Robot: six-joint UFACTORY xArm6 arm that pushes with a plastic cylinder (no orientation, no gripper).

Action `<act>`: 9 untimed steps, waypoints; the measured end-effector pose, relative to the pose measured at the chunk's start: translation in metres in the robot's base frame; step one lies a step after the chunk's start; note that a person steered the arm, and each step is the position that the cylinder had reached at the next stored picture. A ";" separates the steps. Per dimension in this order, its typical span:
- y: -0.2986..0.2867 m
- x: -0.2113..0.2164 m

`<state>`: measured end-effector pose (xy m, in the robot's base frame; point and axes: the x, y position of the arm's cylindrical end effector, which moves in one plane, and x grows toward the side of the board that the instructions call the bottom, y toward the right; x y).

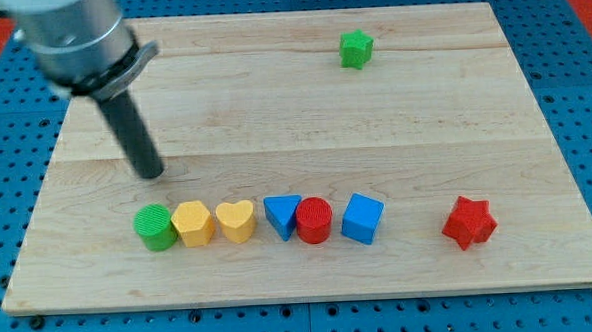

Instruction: Slide the green star to the left side of the green circle

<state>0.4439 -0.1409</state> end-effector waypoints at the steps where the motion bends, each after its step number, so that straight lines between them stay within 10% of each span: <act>1: 0.143 -0.037; 3: 0.332 -0.145; 4: 0.292 -0.175; 6: 0.022 -0.146; 7: 0.013 -0.168; 9: -0.104 -0.081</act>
<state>0.3630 -0.2447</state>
